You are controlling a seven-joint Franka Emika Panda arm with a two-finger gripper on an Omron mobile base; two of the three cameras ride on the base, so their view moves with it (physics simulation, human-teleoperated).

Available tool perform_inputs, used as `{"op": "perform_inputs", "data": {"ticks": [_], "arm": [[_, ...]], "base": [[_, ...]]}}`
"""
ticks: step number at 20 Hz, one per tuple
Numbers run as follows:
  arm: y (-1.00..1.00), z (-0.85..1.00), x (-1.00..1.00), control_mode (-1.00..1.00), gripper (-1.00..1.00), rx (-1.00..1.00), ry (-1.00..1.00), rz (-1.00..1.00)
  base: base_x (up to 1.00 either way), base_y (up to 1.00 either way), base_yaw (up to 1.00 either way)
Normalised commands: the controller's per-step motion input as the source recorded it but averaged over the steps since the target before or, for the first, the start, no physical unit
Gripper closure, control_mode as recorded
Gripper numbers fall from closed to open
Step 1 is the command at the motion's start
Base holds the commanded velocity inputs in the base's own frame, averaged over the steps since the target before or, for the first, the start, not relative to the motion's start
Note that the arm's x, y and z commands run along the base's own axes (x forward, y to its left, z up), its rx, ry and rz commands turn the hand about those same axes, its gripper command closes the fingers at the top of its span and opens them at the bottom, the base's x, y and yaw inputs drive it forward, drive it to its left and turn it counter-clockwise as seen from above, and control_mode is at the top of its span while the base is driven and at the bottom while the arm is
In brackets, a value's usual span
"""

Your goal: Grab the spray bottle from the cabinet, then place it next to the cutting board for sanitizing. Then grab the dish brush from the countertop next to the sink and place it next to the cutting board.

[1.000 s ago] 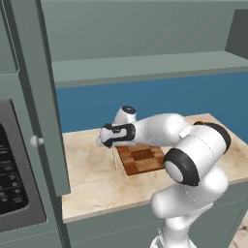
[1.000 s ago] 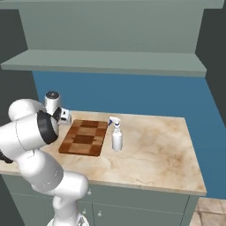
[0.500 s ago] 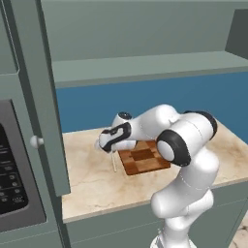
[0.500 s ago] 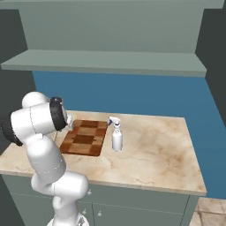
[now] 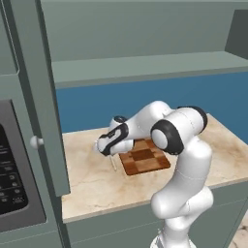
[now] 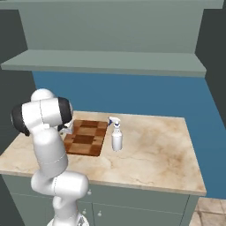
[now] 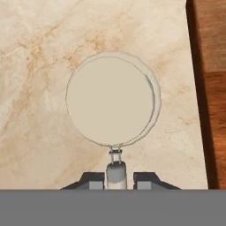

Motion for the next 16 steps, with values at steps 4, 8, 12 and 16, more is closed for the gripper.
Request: {"op": "perform_inputs", "data": {"ticks": [4, 8, 12, 16], "arm": [[0.06, -0.41, 0.11, -1.00, -1.00, 0.00, 0.02, -0.07], [0.00, -0.01, -0.13, -1.00, -1.00, 0.00, 0.00, -0.02], [0.01, 0.26, -0.32, -1.00, -1.00, 0.00, 0.00, -0.02], [0.00, 0.64, -0.32, -1.00, -1.00, 0.00, -0.06, -0.02]], "base": [[0.00, 0.00, 0.00], [0.00, 0.00, 0.00], [0.00, 0.00, 0.00], [0.00, 0.00, 0.00]]}}
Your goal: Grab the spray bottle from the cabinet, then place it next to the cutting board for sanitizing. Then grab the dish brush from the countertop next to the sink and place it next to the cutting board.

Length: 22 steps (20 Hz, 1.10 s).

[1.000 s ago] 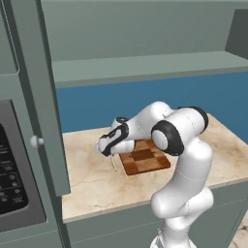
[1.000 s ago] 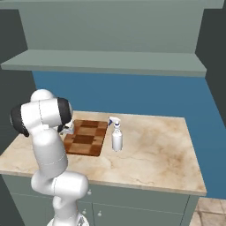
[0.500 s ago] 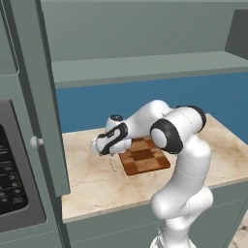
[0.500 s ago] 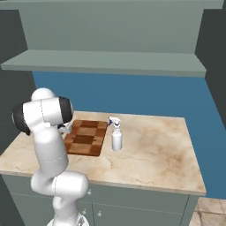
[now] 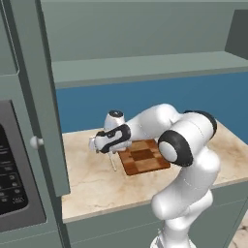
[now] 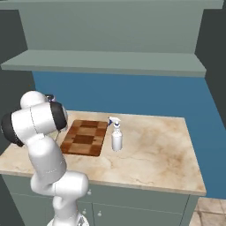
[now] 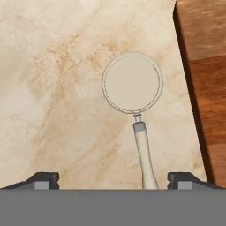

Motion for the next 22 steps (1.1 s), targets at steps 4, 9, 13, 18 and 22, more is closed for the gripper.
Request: {"op": "perform_inputs", "data": {"ticks": [4, 9, 13, 18, 22], "arm": [[-0.08, 0.62, -0.17, -1.00, -1.00, 0.05, -0.07, 0.00], [-0.37, 0.45, -0.41, -1.00, -1.00, 0.04, -0.06, 0.00], [-0.69, 0.13, -0.53, -1.00, -1.00, 0.00, -0.02, 0.00], [-0.80, 0.28, -0.64, -1.00, -1.00, 0.00, -0.03, 0.00], [-0.72, 0.44, -0.80, -1.00, -1.00, 0.00, -0.01, 0.00]], "base": [[0.00, 0.00, 0.00], [0.00, 0.00, 0.00], [0.00, 0.00, 0.00], [0.00, 0.00, 0.00], [0.00, 0.00, 0.00]]}}
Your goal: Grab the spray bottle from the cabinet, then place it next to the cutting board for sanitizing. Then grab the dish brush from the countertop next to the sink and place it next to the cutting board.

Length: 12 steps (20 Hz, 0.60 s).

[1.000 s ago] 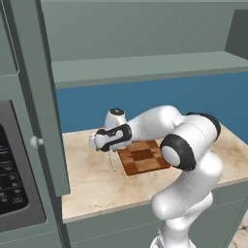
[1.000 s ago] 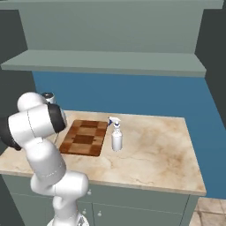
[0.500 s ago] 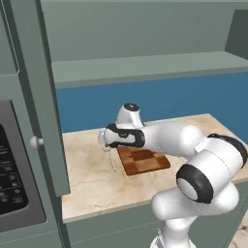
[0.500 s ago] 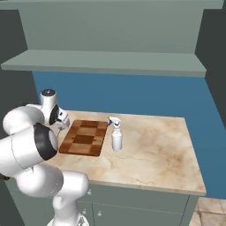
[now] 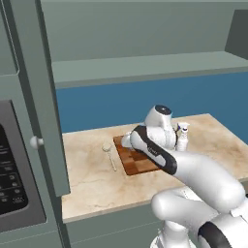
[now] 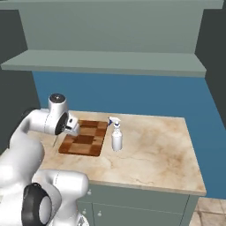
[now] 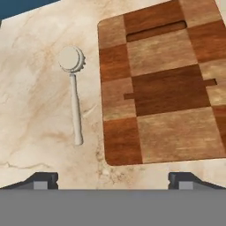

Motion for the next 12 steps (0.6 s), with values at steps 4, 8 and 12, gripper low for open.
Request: {"op": "perform_inputs", "data": {"ticks": [4, 8, 12], "arm": [[-0.44, 0.80, -0.84, -1.00, -1.00, 0.01, -0.02, 0.00], [-0.38, 0.86, -0.84, -1.00, -1.00, 0.00, 0.00, 0.00], [-0.36, 0.98, -0.63, -1.00, -1.00, 0.00, 0.00, 0.00]], "base": [[0.00, 0.00, 0.00], [0.00, 0.00, 0.00], [0.00, 0.00, 0.00]]}}
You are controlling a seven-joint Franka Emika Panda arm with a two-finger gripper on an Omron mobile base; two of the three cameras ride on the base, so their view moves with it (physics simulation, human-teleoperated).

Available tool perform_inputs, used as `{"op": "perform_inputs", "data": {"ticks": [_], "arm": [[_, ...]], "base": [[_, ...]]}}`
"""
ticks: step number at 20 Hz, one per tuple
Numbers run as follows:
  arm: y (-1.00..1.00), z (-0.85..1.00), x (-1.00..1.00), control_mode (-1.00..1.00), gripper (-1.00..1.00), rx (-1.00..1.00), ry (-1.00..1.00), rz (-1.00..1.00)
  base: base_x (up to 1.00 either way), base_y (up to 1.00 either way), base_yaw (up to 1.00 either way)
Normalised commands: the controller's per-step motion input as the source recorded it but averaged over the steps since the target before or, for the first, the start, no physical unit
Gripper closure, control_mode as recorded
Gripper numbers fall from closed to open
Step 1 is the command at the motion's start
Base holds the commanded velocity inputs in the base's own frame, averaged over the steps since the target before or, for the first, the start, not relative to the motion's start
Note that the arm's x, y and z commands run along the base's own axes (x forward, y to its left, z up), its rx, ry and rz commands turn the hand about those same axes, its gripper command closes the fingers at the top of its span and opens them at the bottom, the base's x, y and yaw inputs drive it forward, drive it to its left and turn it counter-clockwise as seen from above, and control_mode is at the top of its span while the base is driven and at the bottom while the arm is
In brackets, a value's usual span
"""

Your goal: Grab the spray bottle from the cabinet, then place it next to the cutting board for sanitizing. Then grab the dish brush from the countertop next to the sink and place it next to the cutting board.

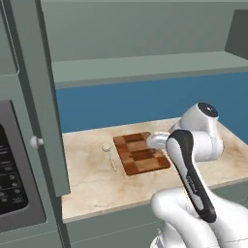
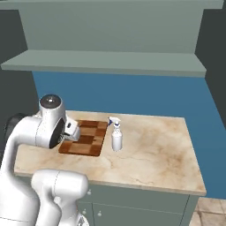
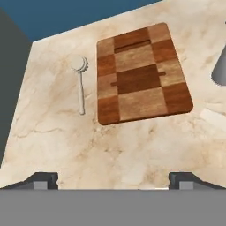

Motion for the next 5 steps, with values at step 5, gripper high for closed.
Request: {"op": "perform_inputs", "data": {"ticks": [5], "arm": [[-0.28, 1.00, -0.58, -1.00, -1.00, 0.00, 0.00, 0.00]], "base": [[0.00, 0.00, 0.00]]}}
